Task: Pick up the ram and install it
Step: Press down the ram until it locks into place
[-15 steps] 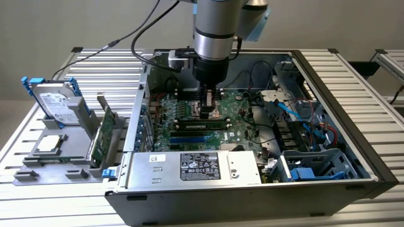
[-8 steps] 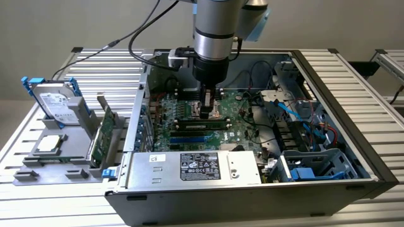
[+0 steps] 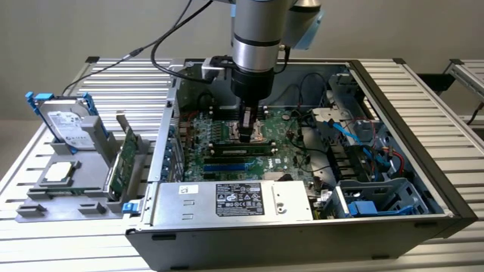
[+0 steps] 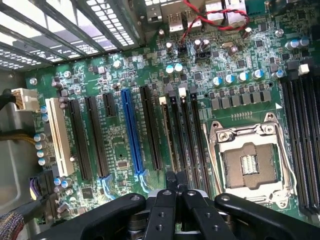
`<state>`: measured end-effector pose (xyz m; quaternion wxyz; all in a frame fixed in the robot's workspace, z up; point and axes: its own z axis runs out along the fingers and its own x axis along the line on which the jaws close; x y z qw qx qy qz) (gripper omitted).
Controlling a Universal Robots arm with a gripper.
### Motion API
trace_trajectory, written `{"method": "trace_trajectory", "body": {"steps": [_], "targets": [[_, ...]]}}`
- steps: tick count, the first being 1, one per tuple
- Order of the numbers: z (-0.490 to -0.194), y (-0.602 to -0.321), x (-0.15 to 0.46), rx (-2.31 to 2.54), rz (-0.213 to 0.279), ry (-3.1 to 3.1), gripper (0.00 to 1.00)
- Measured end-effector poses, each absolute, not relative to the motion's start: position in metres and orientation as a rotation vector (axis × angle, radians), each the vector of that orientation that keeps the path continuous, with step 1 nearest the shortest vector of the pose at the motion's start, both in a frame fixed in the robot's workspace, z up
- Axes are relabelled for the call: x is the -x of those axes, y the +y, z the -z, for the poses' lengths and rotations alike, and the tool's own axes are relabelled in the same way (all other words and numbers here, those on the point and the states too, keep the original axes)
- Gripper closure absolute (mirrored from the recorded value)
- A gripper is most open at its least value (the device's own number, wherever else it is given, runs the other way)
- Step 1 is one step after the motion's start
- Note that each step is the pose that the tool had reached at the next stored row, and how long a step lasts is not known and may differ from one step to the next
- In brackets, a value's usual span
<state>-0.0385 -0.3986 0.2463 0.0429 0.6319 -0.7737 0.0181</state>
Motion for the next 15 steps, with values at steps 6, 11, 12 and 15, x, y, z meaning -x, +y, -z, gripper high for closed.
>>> {"method": "trace_trajectory", "body": {"steps": [6,11,12,15], "targets": [[-0.2462,-0.3985,0.0385,-1.856,-0.067,-2.426,0.89],[-0.2462,-0.3985,0.0385,-1.791,-0.077,-2.474,0.89],[-0.2462,-0.3985,0.0385,-1.777,-0.079,-2.483,0.89],[-0.2462,-0.3985,0.0385,-1.736,-0.083,-2.512,0.89]]}}
